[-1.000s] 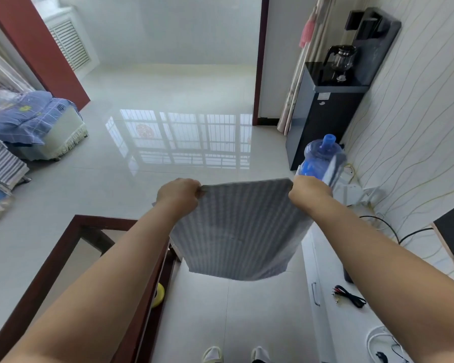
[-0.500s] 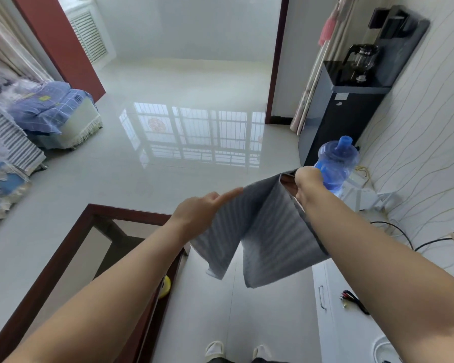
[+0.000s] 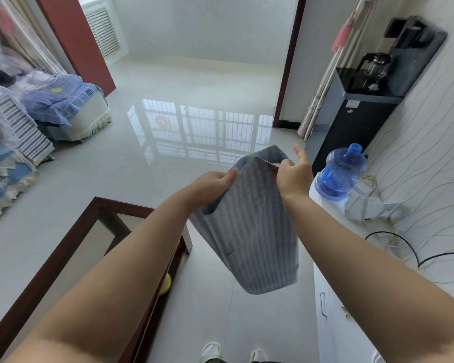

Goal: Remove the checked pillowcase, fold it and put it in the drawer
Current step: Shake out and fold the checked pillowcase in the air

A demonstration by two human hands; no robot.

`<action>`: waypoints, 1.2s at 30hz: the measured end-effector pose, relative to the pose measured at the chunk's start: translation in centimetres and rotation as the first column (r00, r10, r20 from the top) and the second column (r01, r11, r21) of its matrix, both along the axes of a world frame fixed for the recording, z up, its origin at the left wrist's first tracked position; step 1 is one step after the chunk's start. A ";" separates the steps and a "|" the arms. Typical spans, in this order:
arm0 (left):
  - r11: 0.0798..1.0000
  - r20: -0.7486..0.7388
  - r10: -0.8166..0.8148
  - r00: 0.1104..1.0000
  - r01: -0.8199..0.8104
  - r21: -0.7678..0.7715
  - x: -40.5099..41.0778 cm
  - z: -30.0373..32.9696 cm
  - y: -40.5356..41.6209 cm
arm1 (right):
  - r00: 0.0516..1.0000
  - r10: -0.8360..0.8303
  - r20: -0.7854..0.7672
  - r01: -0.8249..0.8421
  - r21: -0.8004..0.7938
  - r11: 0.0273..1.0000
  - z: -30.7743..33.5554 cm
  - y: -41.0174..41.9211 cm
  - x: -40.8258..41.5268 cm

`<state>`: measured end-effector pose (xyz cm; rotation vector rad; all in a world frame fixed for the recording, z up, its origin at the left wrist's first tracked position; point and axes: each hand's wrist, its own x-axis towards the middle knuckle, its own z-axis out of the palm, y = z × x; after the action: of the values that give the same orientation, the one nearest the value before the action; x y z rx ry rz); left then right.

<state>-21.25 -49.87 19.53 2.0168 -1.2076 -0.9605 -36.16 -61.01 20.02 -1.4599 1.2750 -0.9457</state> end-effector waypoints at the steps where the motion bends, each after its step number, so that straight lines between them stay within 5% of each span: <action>1: 1.000 0.008 -0.024 1.000 0.024 0.005 -0.2 0.6 -0.3 | 1.000 0.013 -0.007 -0.014 -0.012 1.000 -0.1 0.2 0.1; 5: 0.997 0.445 -0.069 0.893 0.068 0.019 -1.1 0.9 -2.0 | 1.000 0.009 0.020 -0.009 -0.006 1.000 -0.1 0.7 0.4; 8: 0.998 0.524 -0.038 0.851 0.057 -0.020 -0.8 0.9 -2.3 | 0.999 0.051 -0.004 -0.051 0.032 0.998 -0.5 -0.3 -0.5; 10: 0.994 0.547 -0.099 0.831 0.103 0.024 -0.4 1.0 -2.1 | 0.962 0.172 -0.214 -0.166 0.050 0.985 -0.2 -1.3 -1.7; 12: 0.986 0.576 -0.162 0.801 0.146 0.075 -0.3 1.0 -1.9 | 0.742 0.266 -0.616 -0.326 0.016 0.945 0.2 -1.7 -3.0; 14: 0.977 0.597 -0.210 0.774 0.182 0.107 -0.3 0.9 -1.9 | 0.577 0.161 -0.800 -0.435 -0.134 0.890 0.6 -1.8 -4.1; 17: 0.963 0.621 -0.267 0.737 0.226 0.146 -0.2 1.7 -2.0 | 0.626 0.155 -0.764 -0.621 -0.368 0.692 0.6 -1.6 -5.2; 19: 0.952 0.641 -0.304 0.705 0.245 0.182 0.2 2.7 -2.0 | 0.485 0.288 -0.826 -0.780 -0.260 0.569 0.3 -2.1 -5.6; 21: 0.946 0.649 -0.323 0.689 0.256 0.199 0.9 3.6 -1.8 | 0.279 0.339 -0.898 -0.827 -0.045 0.561 -0.1 -2.9 -6.0; 23: 0.947 0.641 -0.319 0.698 0.249 0.201 1.8 4.2 -1.2 | 0.197 0.342 -0.919 -0.800 0.051 0.597 0.1 -3.9 -6.1; 30: 0.972 0.661 -0.236 0.713 0.164 0.170 4.5 5.7 0.8 | 0.503 0.409 -0.762 -0.777 -0.192 0.599 1.1 -3.1 -4.5; 33: 0.978 0.607 -0.207 0.767 0.165 0.125 5.7 5.5 1.9 | 0.676 0.568 -0.470 -0.723 -0.275 0.634 1.4 -2.7 -4.6; 36: 0.976 0.524 -0.213 0.825 0.204 0.076 5.3 5.8 2.2 | 0.680 0.722 -0.129 -0.733 -0.113 0.670 2.1 -2.7 -4.8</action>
<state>-15.96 -47.66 25.35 2.2796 -1.7466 -0.5065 -41.01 -63.67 22.12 -1.9258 0.5402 -0.4389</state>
